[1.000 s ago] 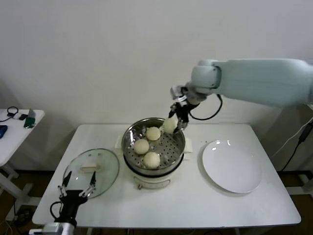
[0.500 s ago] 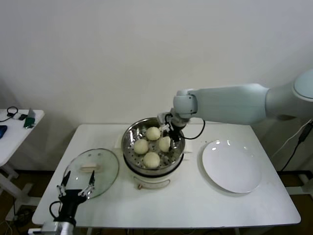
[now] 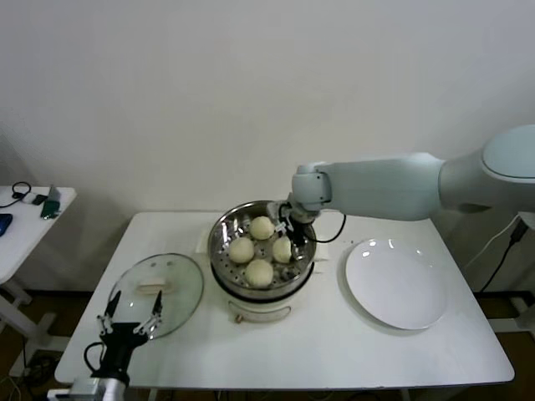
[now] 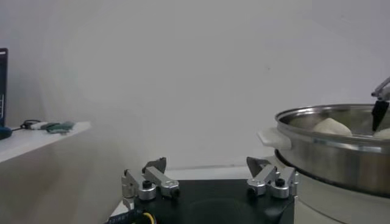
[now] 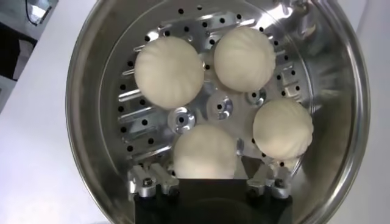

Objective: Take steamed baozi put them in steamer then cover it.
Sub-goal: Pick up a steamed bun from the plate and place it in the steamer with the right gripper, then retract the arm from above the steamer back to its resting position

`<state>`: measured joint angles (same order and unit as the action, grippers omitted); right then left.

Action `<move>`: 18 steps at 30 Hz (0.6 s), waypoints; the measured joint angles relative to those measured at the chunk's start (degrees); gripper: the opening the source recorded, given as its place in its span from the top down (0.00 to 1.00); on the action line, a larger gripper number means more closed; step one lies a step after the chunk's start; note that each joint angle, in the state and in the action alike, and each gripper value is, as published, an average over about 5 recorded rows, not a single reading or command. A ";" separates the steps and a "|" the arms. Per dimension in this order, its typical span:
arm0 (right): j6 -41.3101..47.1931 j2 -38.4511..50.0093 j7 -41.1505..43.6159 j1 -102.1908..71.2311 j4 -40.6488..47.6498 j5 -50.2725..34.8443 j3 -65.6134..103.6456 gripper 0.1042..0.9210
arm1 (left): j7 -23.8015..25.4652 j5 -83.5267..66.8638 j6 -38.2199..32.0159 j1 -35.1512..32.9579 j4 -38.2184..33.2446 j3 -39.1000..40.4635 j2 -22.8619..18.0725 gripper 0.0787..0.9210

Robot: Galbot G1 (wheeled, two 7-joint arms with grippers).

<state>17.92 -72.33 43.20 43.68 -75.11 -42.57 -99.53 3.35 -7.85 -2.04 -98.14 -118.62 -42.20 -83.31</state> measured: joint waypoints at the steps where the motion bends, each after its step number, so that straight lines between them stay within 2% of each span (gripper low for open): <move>1: -0.18 0.26 0.32 0.22 0.03 -0.60 0.35 0.13 | 0.00 -0.05 0.09 0.00 -0.06 -0.04 0.06 0.12; 6: -0.92 2.61 1.79 1.74 0.39 -4.41 2.68 0.12 | 0.00 -0.56 0.76 -0.05 -0.67 -0.12 0.39 0.12; 10: -0.94 6.23 -0.26 1.64 0.22 -8.45 6.72 0.12 | 0.00 -0.81 1.43 0.27 -1.17 -0.04 0.64 0.12; 18: -2.52 16.63 -16.66 -7.81 -2.21 -12.68 23.90 0.12 | -0.37 0.63 1.09 1.67 -1.05 0.36 1.16 0.12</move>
<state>15.40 -55.69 26.54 35.87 -77.32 -55.25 -75.62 2.98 -7.22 -0.95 -96.47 -119.67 -41.84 -82.16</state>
